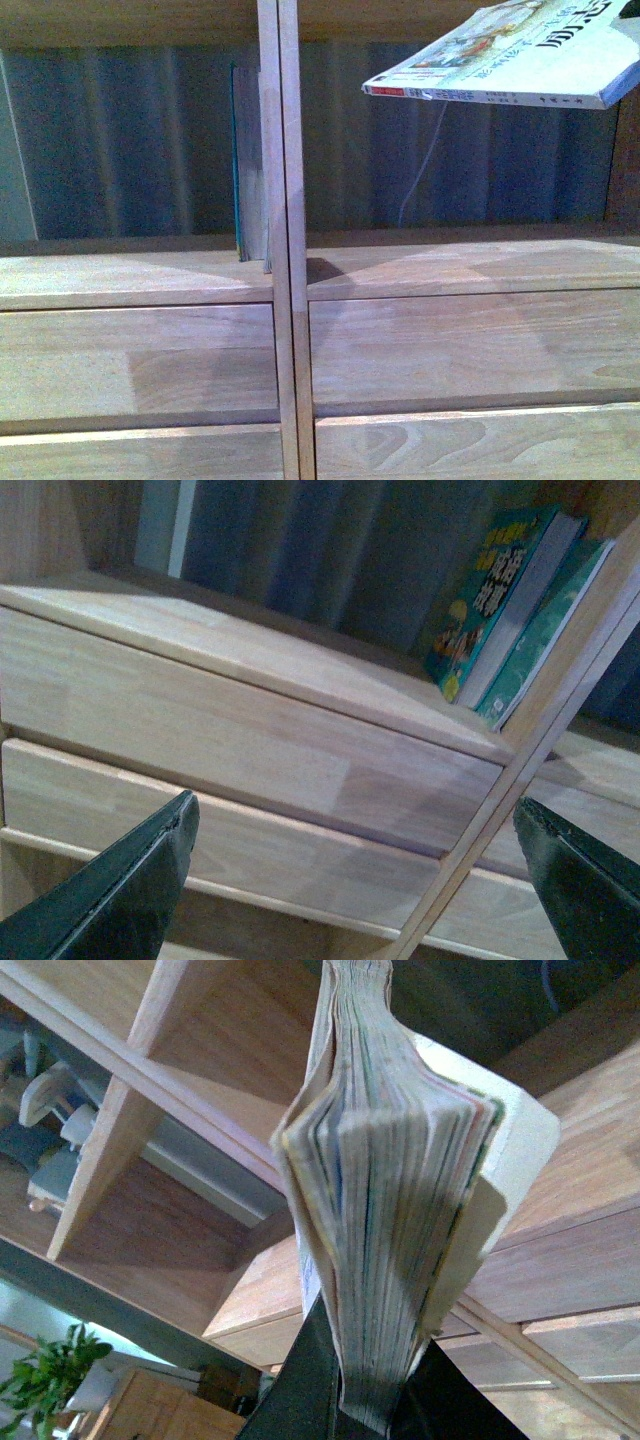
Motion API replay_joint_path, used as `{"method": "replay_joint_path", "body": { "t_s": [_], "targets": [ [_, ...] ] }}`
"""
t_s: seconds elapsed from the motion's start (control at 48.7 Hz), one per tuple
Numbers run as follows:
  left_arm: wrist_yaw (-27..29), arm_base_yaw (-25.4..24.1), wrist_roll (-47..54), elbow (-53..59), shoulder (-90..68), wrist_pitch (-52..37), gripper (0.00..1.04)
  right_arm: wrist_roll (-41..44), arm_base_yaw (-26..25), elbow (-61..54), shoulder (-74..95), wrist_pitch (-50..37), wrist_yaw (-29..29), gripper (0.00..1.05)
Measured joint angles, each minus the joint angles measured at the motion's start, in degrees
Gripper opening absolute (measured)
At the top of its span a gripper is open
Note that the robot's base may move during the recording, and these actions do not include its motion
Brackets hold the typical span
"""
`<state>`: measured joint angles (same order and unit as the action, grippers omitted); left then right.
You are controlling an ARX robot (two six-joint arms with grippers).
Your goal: Organize books on shelf
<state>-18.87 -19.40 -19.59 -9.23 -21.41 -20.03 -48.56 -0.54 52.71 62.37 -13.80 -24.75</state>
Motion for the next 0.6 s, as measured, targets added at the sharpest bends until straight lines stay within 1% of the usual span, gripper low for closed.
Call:
{"method": "replay_joint_path", "body": {
  "t_s": [0.082, 0.103, 0.123, 0.185, 0.226, 0.267, 0.287, 0.328, 0.39, 0.492, 0.595],
  "targets": [
    [-4.39, -3.26, -1.44, -2.78, -4.37, -3.13, 0.97, 0.17, 0.70, 0.00, -0.42, 0.00, 0.15, 0.07],
    [-6.49, -4.52, -2.10, -4.26, -6.51, -4.37, 0.97, 0.26, 1.07, 0.00, -0.61, 0.00, 0.33, 0.07],
    [-6.84, -4.90, -2.40, -4.79, -7.21, -4.74, 0.97, 0.31, 1.22, 0.00, -0.68, 0.00, 0.39, 0.07],
    [-11.21, -6.25, -4.74, -8.00, -11.34, -6.54, 0.97, 0.39, 2.05, 0.00, -1.11, 0.00, 1.01, 0.07],
    [-13.57, -6.45, -6.16, -9.60, -13.29, -7.15, 0.97, 0.42, 2.51, 0.00, -1.36, 0.00, 1.20, 0.07],
    [-17.16, -6.43, -8.41, -11.52, -15.69, -8.20, 0.97, 0.42, 3.15, 0.00, -1.64, -0.02, 1.36, 0.07],
    [-19.85, -6.16, -10.54, -12.76, -17.29, -9.16, 0.97, 0.42, 3.69, 0.00, -1.84, -0.04, 1.42, 0.07],
    [-24.15, -5.09, -14.86, -14.53, -19.54, -11.65, 0.97, 0.42, 4.70, 0.00, -2.05, -0.15, 1.66, 0.07],
    [-27.41, -3.13, -19.58, -16.06, -21.24, -14.84, 0.97, 0.39, 5.75, 0.00, -2.12, -0.52, 1.90, 0.07],
    [-27.39, 1.46, -26.25, -18.67, -23.61, -19.30, 0.97, 0.37, 7.37, 0.00, -2.12, -1.22, 2.58, 0.07],
    [-23.82, 6.36, -32.11, -21.27, -26.45, -23.30, 0.97, 0.24, 8.83, 0.00, -2.10, -1.86, 3.17, 0.07]
  ]
}}
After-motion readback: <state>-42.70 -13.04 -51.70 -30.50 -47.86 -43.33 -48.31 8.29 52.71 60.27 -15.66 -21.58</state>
